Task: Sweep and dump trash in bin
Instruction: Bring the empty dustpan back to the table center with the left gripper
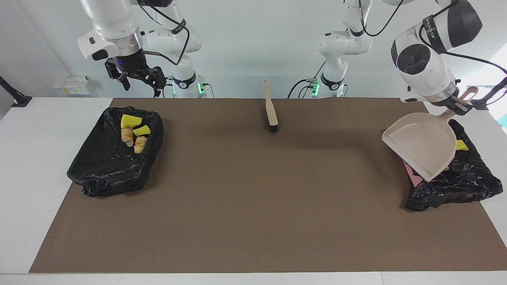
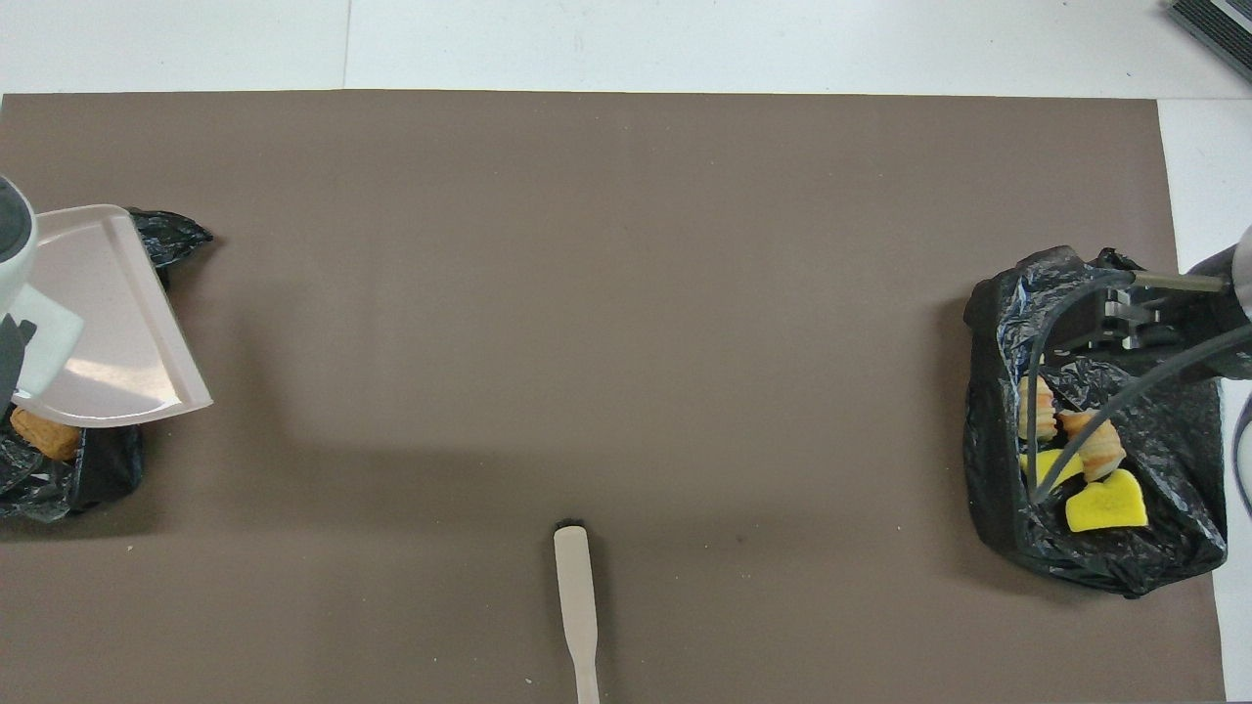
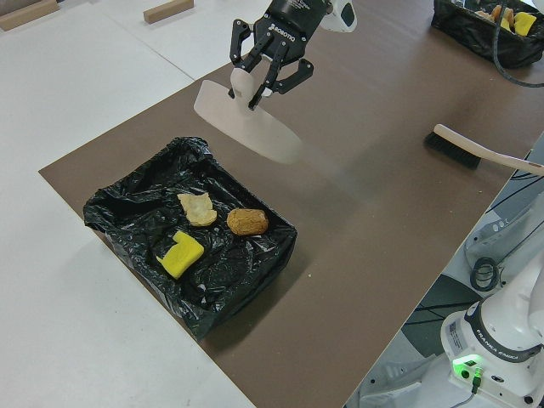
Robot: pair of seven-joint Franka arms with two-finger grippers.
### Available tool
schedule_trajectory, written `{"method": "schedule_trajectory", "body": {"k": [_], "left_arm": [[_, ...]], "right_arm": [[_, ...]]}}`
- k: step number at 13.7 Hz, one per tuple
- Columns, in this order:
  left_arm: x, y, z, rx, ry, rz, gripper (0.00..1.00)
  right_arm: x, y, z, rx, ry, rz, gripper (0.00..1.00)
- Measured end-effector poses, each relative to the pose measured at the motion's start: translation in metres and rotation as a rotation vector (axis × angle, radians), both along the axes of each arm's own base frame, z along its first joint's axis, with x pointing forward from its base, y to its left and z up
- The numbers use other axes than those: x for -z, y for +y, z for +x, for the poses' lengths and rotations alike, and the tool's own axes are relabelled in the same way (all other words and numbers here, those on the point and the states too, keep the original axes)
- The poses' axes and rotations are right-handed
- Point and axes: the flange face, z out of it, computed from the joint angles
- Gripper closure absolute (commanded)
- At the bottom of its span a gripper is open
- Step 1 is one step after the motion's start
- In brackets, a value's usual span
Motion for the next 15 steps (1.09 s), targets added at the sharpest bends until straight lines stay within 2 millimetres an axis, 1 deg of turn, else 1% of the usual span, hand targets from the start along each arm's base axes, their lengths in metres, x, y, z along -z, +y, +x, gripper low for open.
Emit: {"method": "schedule_trajectory", "body": {"k": [2, 4, 5, 8, 10, 12, 13, 15], "left_arm": [[0.007, -0.011, -0.005, -0.089, -0.038, -0.097, 1.0], [0.011, -0.028, -0.01, -0.179, -0.07, -0.181, 1.0], [0.014, -0.037, -0.013, -0.236, -0.092, -0.226, 1.0], [0.018, -0.066, -0.018, -0.379, -0.145, -0.328, 1.0], [0.018, -0.099, -0.024, -0.464, -0.199, -0.355, 1.0], [0.019, -0.137, -0.032, -0.58, -0.251, -0.395, 1.0], [0.019, -0.153, -0.036, -0.627, -0.266, -0.417, 1.0], [0.018, -0.178, -0.041, -0.702, -0.295, -0.457, 1.0]], "right_arm": [[0.0, -0.001, 0.0, 0.002, -0.001, 0.0, 0.0], [-0.001, -0.005, 0.0, 0.004, -0.002, 0.002, 0.0], [-0.002, -0.01, 0.001, -0.013, -0.001, 0.007, 0.0], [-0.007, -0.034, -0.001, -0.049, -0.001, 0.031, 0.0], [-0.008, -0.04, -0.001, -0.052, -0.002, 0.039, 0.0], [-0.007, -0.038, -0.002, -0.056, 0.002, 0.04, 0.0], [-0.008, -0.038, -0.003, -0.054, 0.008, 0.04, 0.0], [-0.009, -0.041, -0.006, -0.049, 0.009, 0.04, 0.0]]}}
